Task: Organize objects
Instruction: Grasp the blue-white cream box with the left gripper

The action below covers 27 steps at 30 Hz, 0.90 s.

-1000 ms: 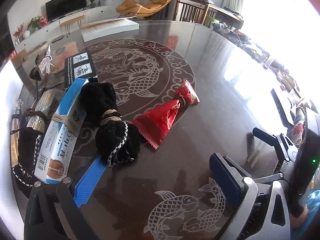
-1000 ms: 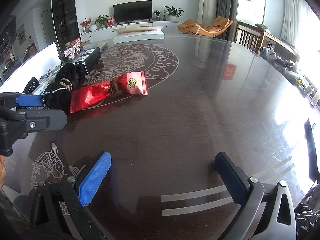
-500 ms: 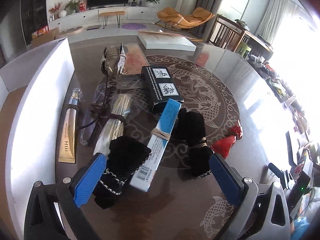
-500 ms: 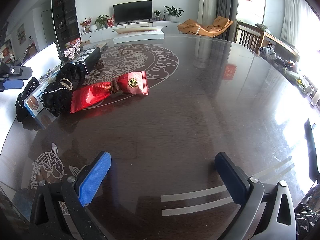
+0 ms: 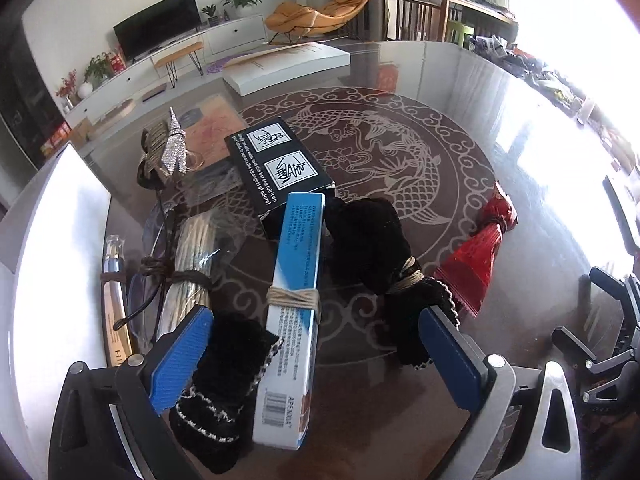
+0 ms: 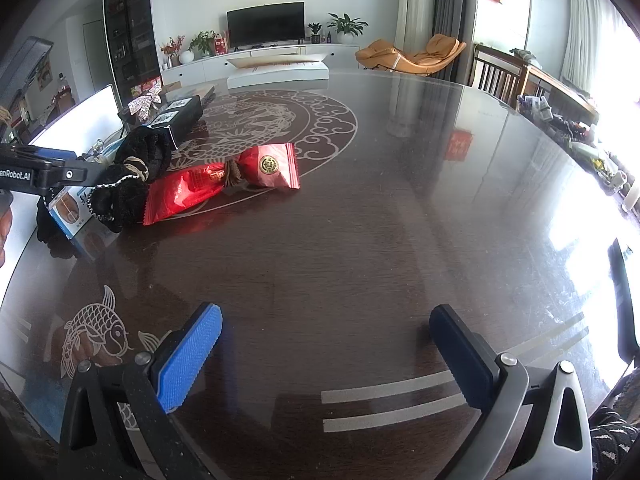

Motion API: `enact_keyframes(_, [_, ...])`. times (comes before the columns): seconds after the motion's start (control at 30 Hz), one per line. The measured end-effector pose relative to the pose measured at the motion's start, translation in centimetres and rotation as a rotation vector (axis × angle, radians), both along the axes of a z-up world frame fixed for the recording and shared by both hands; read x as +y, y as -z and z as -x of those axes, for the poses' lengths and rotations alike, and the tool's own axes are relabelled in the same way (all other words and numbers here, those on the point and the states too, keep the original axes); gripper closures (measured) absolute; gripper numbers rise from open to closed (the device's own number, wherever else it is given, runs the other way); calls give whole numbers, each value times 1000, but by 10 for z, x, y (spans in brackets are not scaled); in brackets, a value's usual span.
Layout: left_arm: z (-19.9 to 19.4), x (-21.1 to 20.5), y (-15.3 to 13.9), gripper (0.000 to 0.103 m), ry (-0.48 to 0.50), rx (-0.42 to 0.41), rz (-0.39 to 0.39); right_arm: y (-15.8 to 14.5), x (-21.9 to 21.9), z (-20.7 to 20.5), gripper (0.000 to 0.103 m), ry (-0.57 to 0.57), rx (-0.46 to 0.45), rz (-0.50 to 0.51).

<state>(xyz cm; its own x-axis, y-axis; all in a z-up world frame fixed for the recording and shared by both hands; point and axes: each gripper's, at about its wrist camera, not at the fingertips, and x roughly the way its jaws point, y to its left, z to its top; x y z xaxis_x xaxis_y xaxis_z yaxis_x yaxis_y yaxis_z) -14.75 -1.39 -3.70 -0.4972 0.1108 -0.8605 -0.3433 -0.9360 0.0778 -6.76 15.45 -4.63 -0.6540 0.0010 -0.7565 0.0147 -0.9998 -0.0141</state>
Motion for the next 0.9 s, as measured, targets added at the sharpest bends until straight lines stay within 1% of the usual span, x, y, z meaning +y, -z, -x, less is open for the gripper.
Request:
enact_keyframes(0.07, [4, 2, 2, 6, 4, -14, -9, 0, 0, 0, 0, 0, 0, 0])
enact_keyframes(0.13, [10, 3, 7, 23, 0, -41, -10, 0, 0, 0, 0, 0, 0, 0])
enact_keyframes(0.17, [12, 3, 9, 27, 2, -52, -11, 0, 0, 0, 0, 0, 0, 0])
enact_keyframes(0.2, [13, 4, 12, 37, 2, -60, -6, 0, 0, 0, 0, 0, 0, 0])
enact_keyframes(0.23, [14, 4, 16, 52, 1, -69, -1, 0, 0, 0, 0, 0, 0, 0])
enact_keyframes(0.3, [13, 3, 22, 75, -10, -100, 0, 0, 0, 0, 0, 0, 0, 0])
enact_keyframes(0.33, [10, 1, 22, 77, -19, -98, -28, 0, 0, 0, 0, 0, 0, 0])
enact_keyframes(0.5, [-17, 1, 22, 78, -30, -126, -103, 0, 0, 0, 0, 0, 1, 0])
enact_keyframes(0.7, [-64, -3, 22, 78, -8, -195, -257, 0, 0, 0, 0, 0, 1, 0])
enact_keyframes(0.77, [-72, -7, 23, 78, -4, -197, -271, 0, 0, 0, 0, 0, 1, 0])
enact_keyframes(0.9, [-73, -23, 24, 76, -17, -197, -281, 0, 0, 0, 0, 0, 1, 0])
